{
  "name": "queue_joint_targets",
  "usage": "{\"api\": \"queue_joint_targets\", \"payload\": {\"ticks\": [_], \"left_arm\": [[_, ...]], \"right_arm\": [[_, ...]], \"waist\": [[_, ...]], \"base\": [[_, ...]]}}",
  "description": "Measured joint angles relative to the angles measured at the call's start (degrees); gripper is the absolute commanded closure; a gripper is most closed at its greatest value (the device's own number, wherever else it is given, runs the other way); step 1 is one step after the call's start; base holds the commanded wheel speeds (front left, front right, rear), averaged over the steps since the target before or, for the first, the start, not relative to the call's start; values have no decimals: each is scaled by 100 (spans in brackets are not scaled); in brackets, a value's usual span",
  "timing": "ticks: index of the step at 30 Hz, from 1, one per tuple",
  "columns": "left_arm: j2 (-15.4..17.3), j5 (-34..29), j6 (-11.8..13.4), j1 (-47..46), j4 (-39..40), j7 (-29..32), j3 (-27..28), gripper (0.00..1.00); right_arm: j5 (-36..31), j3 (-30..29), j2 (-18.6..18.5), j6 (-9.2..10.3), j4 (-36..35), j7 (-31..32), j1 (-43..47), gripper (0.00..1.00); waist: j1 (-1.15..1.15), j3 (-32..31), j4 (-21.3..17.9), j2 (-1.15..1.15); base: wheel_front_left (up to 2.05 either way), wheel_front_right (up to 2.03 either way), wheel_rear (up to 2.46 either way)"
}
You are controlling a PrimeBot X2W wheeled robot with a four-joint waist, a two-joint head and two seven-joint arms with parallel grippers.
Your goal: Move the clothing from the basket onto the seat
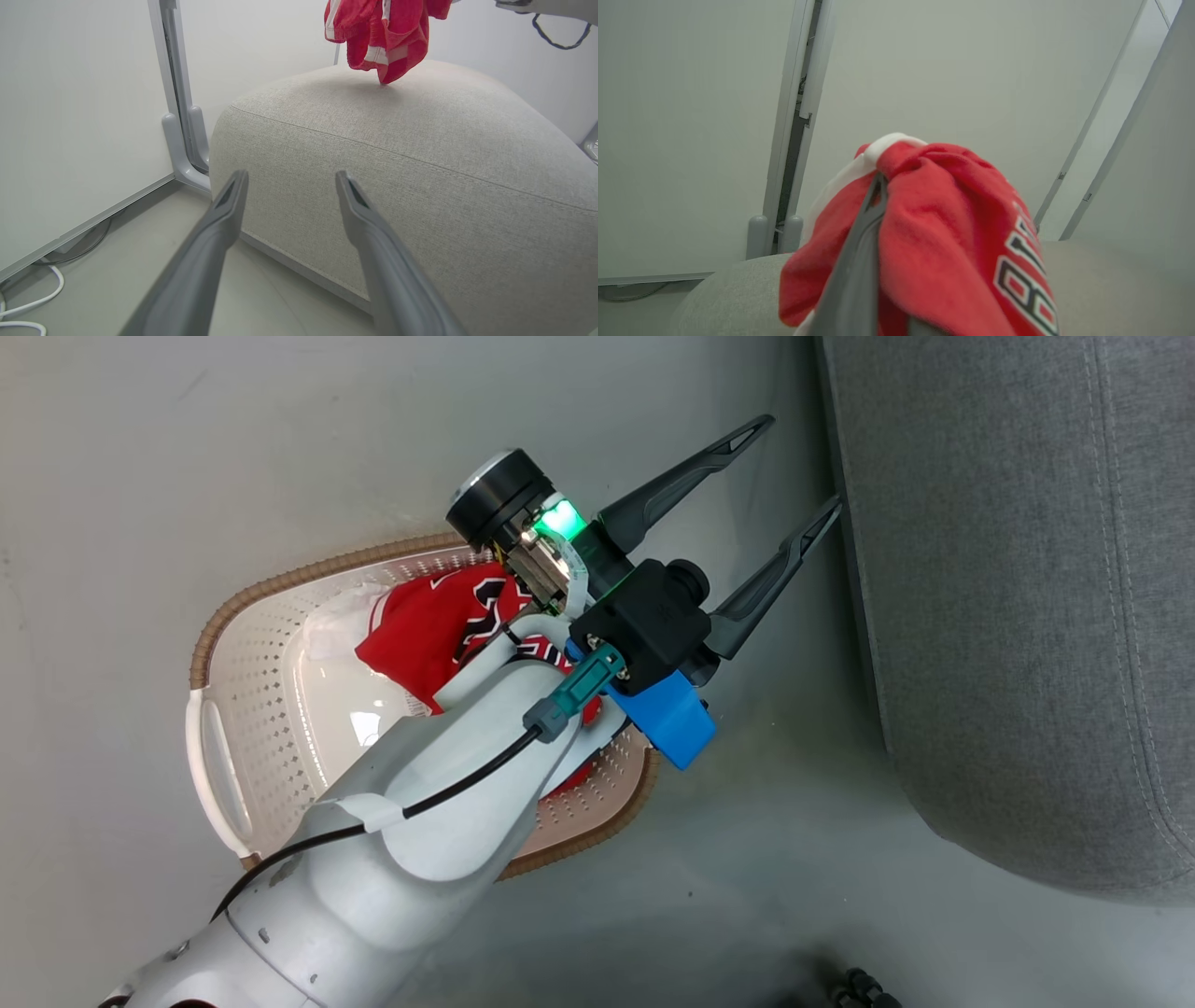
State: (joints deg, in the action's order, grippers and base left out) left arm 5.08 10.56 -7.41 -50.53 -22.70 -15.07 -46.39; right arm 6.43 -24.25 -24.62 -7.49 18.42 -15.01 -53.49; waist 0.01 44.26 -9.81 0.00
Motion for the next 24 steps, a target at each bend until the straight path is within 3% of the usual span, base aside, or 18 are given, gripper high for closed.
{"api": "queue_joint_targets", "payload": {"ticks": [18, 19, 20, 21, 24], "left_arm": [[23, 56, -1, -62, -40, 0, -36, 0], [23, 56, -1, -59, -41, 0, -25, 0], [22, 57, -1, -52, -41, 0, -15, 0], [21, 57, -1, -32, -38, 0, -5, 0], [20, 68, -1, 57, -35, 0, 52, 0]], "right_arm": [[82, 412, 258, 0, 2385, -2, 57, 100], [81, 443, 261, 0, 2449, -2, 59, 58], [82, 450, 264, 0, 2455, -1, 64, 23], [80, 448, 264, 0, 2444, -2, 78, 0], [76, 398, 364, 0, 2360, -2, 270, 0]], "waist": [[0, 8, 42, 0], [-1, -23, 38, 0], [0, -59, 34, 0], [0, -100, 28, 0], [0, -263, -2, 0]], "base": [[0, 0, 0], [0, 0, 0], [0, 0, 0], [0, 0, 0], [0, 0, 0]]}}
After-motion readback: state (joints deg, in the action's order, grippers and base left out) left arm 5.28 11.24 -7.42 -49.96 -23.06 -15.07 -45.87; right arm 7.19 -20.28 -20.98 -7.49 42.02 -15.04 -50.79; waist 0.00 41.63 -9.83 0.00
